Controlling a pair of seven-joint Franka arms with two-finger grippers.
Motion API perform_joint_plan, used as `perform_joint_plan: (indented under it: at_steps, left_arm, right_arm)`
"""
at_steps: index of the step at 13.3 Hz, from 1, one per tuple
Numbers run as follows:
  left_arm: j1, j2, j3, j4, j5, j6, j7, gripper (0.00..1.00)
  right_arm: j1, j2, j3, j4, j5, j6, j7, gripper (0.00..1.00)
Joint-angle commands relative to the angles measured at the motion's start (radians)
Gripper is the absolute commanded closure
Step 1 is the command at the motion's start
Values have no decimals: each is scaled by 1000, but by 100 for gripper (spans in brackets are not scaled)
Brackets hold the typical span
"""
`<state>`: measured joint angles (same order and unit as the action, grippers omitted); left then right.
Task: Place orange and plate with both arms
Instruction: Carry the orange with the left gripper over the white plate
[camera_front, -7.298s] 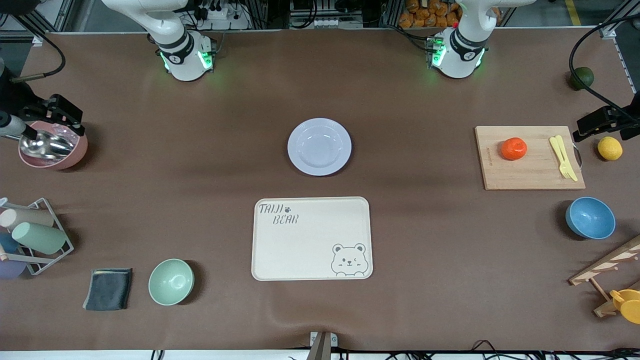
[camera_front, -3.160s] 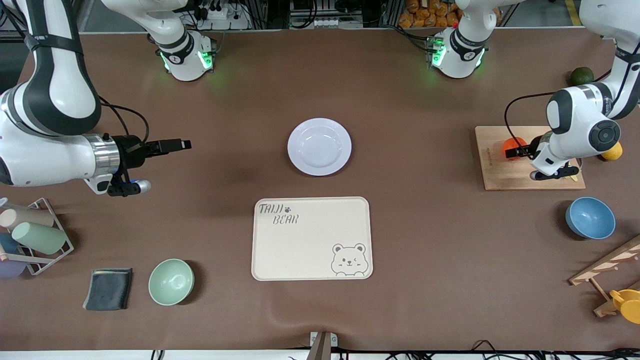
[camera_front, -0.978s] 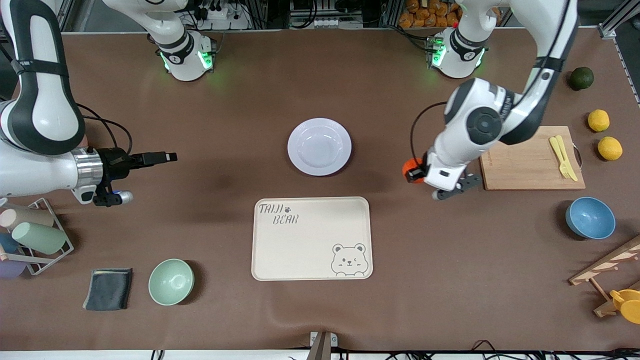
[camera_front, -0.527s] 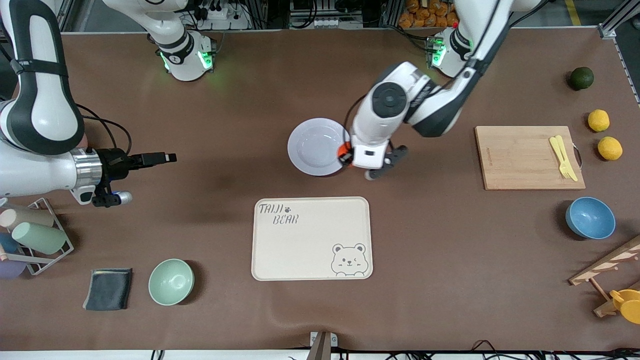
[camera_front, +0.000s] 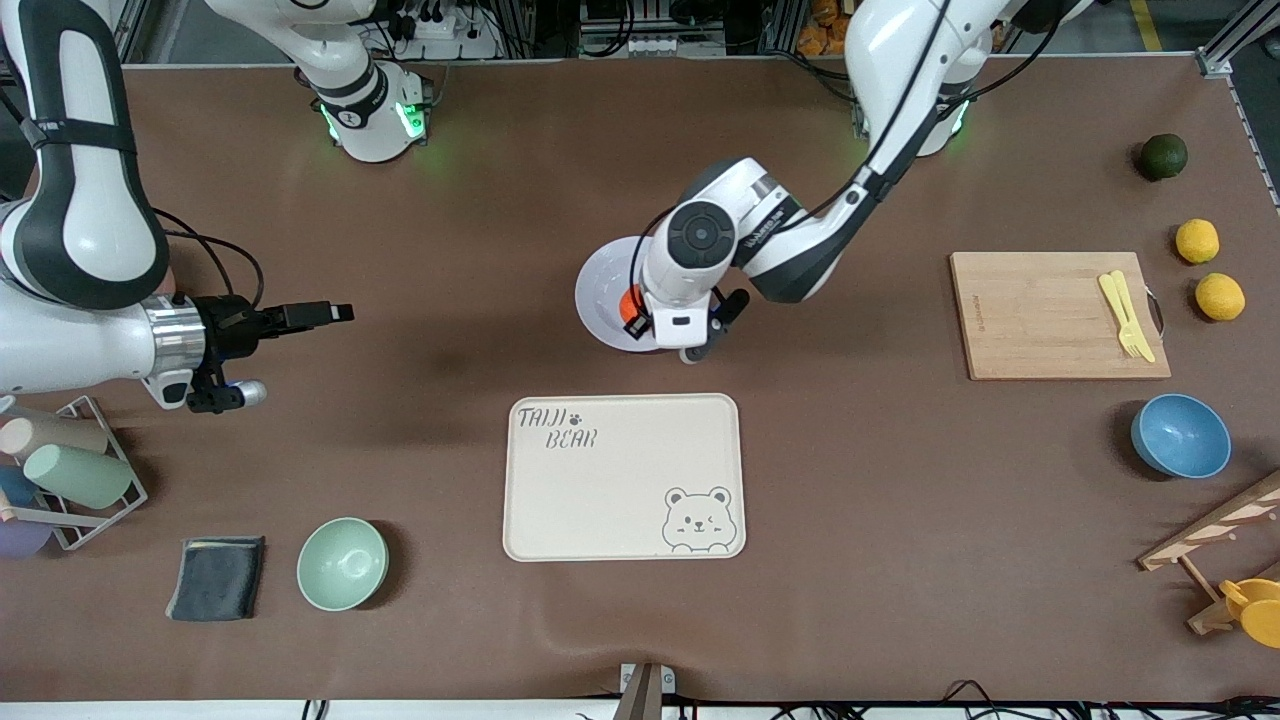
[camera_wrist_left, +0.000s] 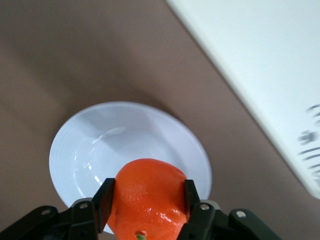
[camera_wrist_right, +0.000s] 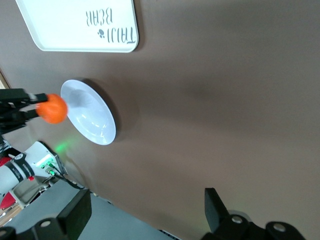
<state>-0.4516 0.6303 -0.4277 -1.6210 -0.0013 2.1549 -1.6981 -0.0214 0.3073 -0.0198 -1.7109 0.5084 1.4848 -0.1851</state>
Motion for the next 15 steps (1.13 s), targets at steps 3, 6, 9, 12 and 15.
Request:
perform_joint_plan:
  at_steps: [3,6,9,12,15]
  left_arm:
    - [-67,86,20,26,3,37,-63,96]
    - [-76,80,20,0,3,33,-90,91]
    - [-94,80,20,-34,3,33,-91,79]
    - [-98,91,24,-46,10,33,-89,0]
    - [-76,80,24,-36,27,31,-77,0]
  right_arm:
    - [-8,-2,9,2,9,-17,-13,0]
    - [8,-16,11,2,10,-31,-1,0]
    - [34,-42,11,-28,10,-29,-1,0]
    - [51,-94,11,-125,15,4,1,0]
    - [58,-105,12,-156,21,15,1,0]
